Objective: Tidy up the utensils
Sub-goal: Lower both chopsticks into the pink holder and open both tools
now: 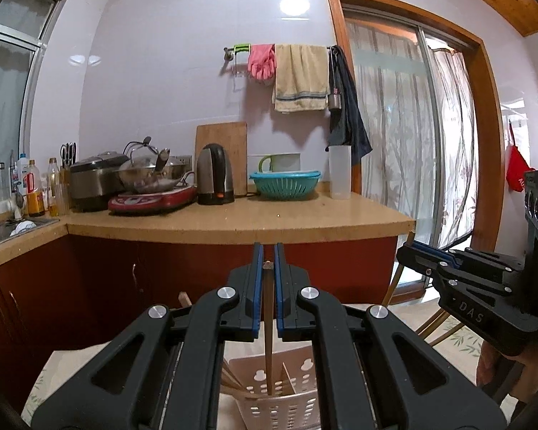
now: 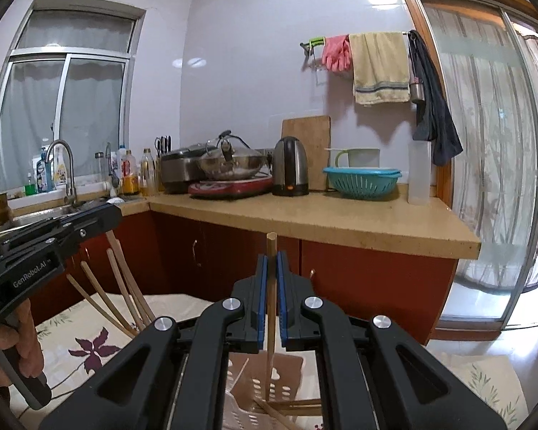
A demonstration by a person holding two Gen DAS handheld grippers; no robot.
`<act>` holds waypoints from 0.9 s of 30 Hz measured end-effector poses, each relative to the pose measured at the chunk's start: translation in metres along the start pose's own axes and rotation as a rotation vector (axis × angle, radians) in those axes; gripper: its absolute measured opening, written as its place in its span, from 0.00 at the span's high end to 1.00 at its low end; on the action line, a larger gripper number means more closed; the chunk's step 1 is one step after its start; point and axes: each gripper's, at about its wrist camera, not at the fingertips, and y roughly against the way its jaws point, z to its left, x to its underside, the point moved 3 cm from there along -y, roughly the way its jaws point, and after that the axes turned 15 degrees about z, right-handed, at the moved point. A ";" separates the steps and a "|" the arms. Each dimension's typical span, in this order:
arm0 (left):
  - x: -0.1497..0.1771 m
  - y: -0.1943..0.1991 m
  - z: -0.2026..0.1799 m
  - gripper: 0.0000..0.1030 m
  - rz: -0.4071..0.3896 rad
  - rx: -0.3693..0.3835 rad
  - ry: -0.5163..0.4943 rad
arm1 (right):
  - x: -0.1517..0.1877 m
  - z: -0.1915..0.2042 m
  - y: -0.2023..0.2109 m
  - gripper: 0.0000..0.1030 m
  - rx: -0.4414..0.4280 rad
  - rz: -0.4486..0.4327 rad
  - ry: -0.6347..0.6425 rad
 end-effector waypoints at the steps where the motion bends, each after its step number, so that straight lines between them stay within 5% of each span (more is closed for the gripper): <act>1: 0.001 -0.001 0.000 0.94 0.005 0.001 0.001 | 0.002 0.000 -0.002 0.94 0.002 0.007 -0.002; 19: 0.017 -0.020 0.008 0.94 0.078 -0.013 0.042 | 0.012 0.003 -0.013 0.94 0.017 0.075 -0.001; 22: 0.018 -0.019 0.008 0.81 0.081 -0.019 0.040 | 0.011 0.002 -0.013 0.92 0.011 0.076 -0.008; 27: 0.017 -0.017 0.009 0.57 0.075 -0.026 0.050 | 0.010 0.003 -0.010 0.67 0.012 0.070 -0.009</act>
